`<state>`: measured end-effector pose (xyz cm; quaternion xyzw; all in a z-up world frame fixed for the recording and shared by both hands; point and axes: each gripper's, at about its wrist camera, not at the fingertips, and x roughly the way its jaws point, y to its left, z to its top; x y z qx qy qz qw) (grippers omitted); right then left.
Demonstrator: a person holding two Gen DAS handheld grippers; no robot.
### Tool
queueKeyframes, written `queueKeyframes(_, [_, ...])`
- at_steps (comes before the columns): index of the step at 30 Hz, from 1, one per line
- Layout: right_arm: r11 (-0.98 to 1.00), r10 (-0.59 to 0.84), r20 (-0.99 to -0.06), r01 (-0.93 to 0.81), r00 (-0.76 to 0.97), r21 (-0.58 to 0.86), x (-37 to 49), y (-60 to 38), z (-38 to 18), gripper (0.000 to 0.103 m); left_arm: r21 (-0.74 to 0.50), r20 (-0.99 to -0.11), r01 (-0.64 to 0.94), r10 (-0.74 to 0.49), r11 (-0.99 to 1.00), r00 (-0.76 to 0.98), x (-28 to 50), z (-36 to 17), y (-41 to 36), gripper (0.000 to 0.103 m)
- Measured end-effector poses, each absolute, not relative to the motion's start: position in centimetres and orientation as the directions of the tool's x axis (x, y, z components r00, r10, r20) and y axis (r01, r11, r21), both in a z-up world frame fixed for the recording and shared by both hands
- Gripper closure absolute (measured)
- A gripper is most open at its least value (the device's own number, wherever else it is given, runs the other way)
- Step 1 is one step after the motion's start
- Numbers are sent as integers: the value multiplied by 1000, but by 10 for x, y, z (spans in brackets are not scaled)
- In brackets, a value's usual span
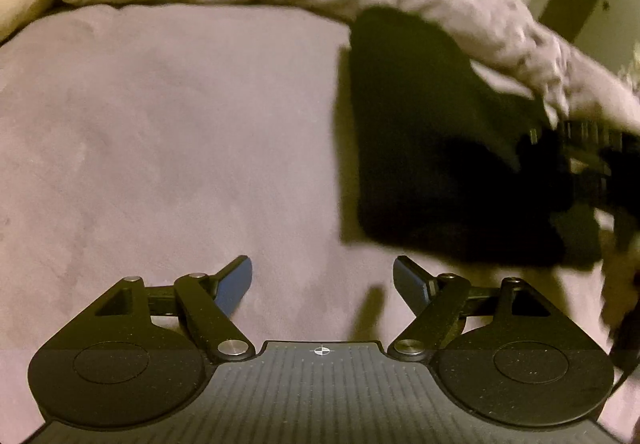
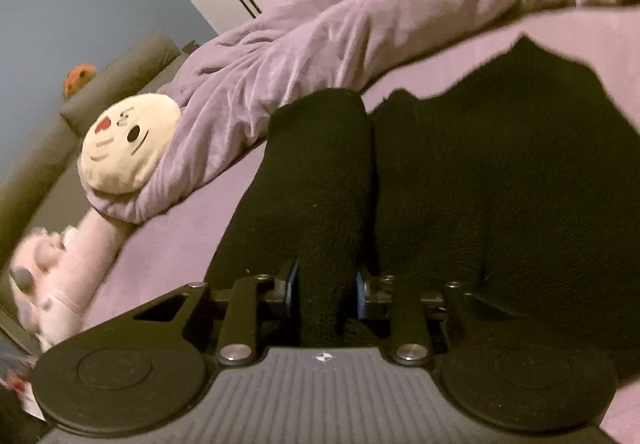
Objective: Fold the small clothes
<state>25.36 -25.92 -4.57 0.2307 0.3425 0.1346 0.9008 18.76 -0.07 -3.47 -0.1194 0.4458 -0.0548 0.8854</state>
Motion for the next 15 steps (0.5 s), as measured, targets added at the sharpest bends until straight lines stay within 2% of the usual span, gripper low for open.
queueKeyframes(10, [884,365,-582,-74,727,462,238,-261,-56,78,-275,-700,-44,-168,961,694,239,-17,4,12])
queueKeyframes(13, [868,391,-570,-84,723,490,241,-265,-56,73,-272,-730,-30,-186,962,657,258,-32,-10,13])
queueKeyframes(15, [843,414,-558,-71,719,534,245,-271,-52,65,-249,-725,2,-188,968,663,261,-35,-17,13])
